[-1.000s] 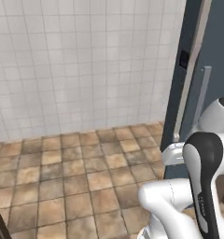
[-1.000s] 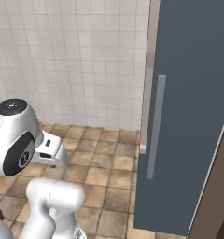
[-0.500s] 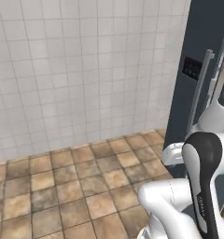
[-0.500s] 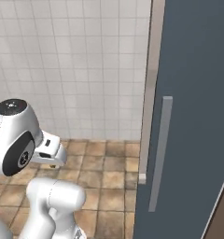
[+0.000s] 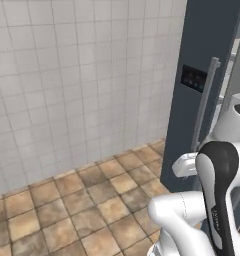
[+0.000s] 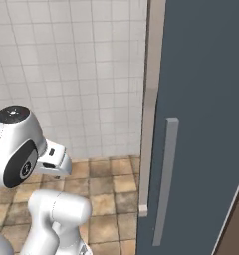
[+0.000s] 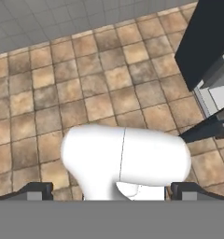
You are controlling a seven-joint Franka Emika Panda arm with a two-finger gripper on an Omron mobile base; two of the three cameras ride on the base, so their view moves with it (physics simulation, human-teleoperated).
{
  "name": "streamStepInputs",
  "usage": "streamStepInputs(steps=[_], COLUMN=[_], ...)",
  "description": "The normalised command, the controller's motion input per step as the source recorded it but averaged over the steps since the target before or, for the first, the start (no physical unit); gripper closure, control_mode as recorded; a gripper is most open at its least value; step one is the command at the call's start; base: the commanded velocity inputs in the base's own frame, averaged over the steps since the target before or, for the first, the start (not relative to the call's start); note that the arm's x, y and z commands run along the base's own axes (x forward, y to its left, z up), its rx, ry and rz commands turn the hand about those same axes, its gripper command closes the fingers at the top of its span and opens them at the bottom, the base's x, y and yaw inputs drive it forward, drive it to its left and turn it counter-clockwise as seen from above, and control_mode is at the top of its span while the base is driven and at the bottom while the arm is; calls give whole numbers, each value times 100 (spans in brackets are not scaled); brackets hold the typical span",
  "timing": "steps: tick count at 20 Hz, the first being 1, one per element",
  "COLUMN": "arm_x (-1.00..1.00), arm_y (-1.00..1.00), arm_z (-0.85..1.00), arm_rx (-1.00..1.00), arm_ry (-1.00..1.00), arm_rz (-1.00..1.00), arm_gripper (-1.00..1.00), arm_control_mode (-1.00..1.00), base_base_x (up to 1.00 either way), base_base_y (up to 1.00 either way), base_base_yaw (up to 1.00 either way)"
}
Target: Open the fridge, grab two sodas, and place both sodas inside the bowl with ice on the dining counter.
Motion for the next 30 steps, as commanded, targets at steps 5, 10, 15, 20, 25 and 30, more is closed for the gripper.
streamStepInputs(steps=[5,10,15,20,25,30], arm_x=[0,0,0,0,0,0], arm_y=[0,0,0,0,0,0], arm_z=[0,0,0,0,0,0], arm_rx=[0,0,0,0,0,0], arm_ry=[0,0,0,0,0,0], arm_rz=[0,0,0,0,0,0], arm_gripper=[-100,-100,-100,-100,-100,-100], arm_control_mode=[100,100,100,100,100,100], base_base_x=[57,47,20,11,32,49], base_base_y=[48,51,45,38,43,41], base_base_yaw=[-32,-35,-41,-47,-47,-45])
